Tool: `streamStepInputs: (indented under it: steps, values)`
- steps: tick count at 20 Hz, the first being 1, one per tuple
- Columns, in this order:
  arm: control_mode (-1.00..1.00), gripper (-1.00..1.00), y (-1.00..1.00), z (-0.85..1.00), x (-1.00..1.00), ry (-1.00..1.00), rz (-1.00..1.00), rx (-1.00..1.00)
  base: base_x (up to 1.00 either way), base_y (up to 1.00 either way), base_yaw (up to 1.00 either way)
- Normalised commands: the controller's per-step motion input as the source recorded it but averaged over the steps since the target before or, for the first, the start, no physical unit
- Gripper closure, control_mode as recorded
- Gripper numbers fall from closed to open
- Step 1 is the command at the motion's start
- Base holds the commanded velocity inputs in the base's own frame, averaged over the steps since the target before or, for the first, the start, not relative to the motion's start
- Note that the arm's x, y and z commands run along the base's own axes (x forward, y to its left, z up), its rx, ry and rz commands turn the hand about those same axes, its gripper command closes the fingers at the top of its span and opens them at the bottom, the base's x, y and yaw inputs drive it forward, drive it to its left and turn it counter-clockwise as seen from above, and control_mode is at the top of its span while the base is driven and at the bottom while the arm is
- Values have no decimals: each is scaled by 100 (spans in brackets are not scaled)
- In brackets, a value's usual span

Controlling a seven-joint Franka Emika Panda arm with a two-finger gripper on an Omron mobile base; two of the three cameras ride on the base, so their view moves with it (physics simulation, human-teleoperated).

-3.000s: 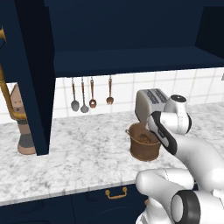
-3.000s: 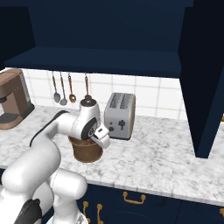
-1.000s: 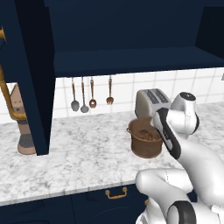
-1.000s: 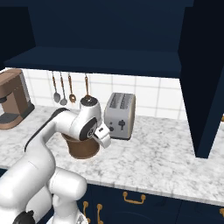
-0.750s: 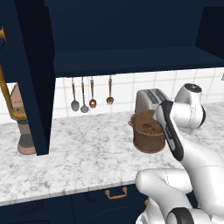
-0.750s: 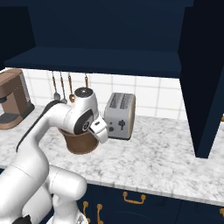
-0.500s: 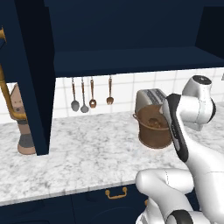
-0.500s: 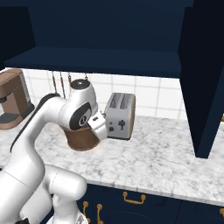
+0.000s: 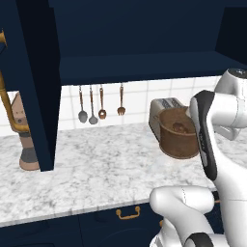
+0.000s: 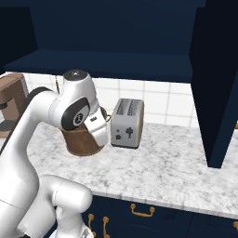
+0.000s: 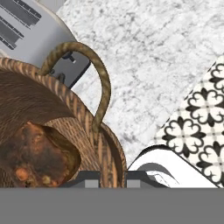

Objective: Open the cabinet, pick up the bread from the cabinet and place it in the basket. Then move the basket to the dining counter.

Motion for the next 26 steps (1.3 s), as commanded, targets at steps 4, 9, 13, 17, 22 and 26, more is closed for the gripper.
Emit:
streamStepInputs:
  steps: [4, 9, 13, 17, 22, 26]
  values:
    - [-100, 100, 10, 37, -33, -4, 0, 0, 0, 0, 0]
    - [-100, 100, 10, 30, -10, -1, 0, 0, 0, 0, 0]
    - [100, 100, 7, 2, -9, -1, 0, 0, -25, 0, 1]
    - [100, 100, 0, 0, 0, 0, 0, 0, -96, 47, 25]
    - [100, 100, 0, 0, 0, 0, 0, 0, -24, 69, 83]
    - [100, 100, 0, 0, 0, 0, 0, 0, -18, 18, 100]
